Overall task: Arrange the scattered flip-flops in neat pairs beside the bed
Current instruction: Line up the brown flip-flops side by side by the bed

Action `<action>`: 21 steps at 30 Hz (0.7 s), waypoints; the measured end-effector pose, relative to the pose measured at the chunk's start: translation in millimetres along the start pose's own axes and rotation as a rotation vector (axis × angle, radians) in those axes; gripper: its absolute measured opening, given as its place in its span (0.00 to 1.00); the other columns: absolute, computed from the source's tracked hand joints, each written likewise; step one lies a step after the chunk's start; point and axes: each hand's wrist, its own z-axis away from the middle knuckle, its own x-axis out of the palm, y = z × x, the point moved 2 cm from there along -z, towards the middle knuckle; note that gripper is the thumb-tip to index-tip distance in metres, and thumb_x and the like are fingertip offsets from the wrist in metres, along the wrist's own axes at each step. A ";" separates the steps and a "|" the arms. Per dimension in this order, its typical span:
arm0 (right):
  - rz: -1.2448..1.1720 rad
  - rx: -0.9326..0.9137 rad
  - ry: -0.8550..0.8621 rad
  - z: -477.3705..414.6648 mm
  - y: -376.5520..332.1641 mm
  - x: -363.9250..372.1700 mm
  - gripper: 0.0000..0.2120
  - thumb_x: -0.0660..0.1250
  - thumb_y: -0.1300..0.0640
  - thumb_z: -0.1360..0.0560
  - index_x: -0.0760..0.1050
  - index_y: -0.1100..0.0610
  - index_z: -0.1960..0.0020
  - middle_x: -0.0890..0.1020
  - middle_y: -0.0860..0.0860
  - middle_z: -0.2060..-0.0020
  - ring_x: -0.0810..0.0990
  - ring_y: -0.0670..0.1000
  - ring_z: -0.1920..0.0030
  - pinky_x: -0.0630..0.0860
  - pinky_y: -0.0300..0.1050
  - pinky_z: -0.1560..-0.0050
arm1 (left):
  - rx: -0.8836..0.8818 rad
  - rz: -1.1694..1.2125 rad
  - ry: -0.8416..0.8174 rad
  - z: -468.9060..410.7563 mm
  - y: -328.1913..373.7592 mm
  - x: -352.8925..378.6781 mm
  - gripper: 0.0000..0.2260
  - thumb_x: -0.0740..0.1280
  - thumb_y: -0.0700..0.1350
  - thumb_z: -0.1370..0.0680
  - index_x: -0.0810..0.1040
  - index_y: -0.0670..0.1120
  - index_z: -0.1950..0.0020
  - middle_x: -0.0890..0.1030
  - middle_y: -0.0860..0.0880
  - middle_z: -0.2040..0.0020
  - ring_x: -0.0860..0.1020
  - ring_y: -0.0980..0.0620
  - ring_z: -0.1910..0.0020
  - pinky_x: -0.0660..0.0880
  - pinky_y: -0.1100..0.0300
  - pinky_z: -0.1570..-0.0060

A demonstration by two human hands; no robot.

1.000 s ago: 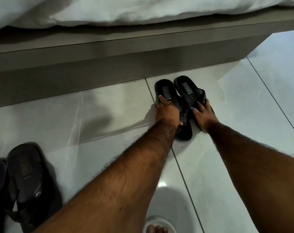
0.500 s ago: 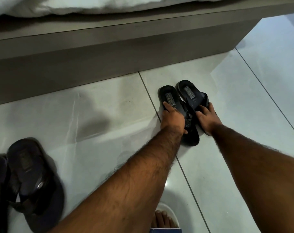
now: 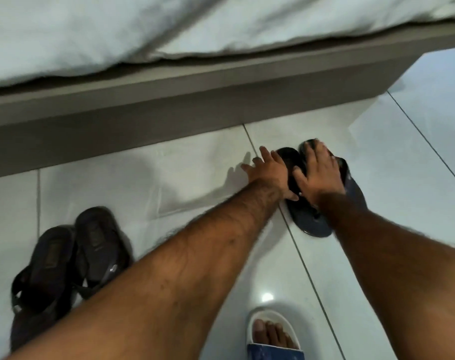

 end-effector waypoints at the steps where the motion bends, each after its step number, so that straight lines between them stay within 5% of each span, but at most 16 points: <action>1: -0.003 -0.075 -0.017 0.9 -22.8 4.2 0.35 0.58 0.47 0.19 0.52 0.58 0.17 0.50 0.58 0.17 0.47 0.55 0.17 0.47 0.56 0.19 | 0.005 -0.001 0.029 3.1 -22.7 -9.5 0.61 0.76 0.66 0.37 0.43 0.42 0.19 0.44 0.39 0.19 0.54 0.36 0.22 0.55 0.33 0.27; 6: 0.045 -0.502 -0.205 28.0 -155.8 45.1 0.38 0.54 0.42 0.19 0.45 0.58 0.16 0.45 0.56 0.17 0.45 0.54 0.17 0.47 0.53 0.18 | -0.012 -0.102 0.182 47.5 -170.4 -33.4 0.51 0.69 0.64 0.29 0.46 0.42 0.19 0.44 0.41 0.18 0.51 0.41 0.20 0.50 0.37 0.24; 13: 0.025 -0.997 -0.392 131.6 -289.4 93.8 0.46 0.59 0.32 0.23 0.50 0.59 0.17 0.51 0.57 0.17 0.48 0.54 0.17 0.48 0.48 0.19 | -0.213 -0.106 0.140 192.3 -364.9 9.5 0.51 0.62 0.71 0.28 0.43 0.42 0.19 0.42 0.42 0.18 0.46 0.42 0.19 0.47 0.41 0.22; 21: 0.184 -1.154 -0.502 175.4 -331.8 149.0 0.51 0.66 0.33 0.26 0.46 0.56 0.16 0.45 0.55 0.16 0.43 0.54 0.17 0.45 0.51 0.18 | -0.373 -0.055 0.033 329.8 -440.5 115.0 0.51 0.63 0.71 0.29 0.45 0.45 0.19 0.45 0.44 0.18 0.44 0.43 0.19 0.52 0.45 0.22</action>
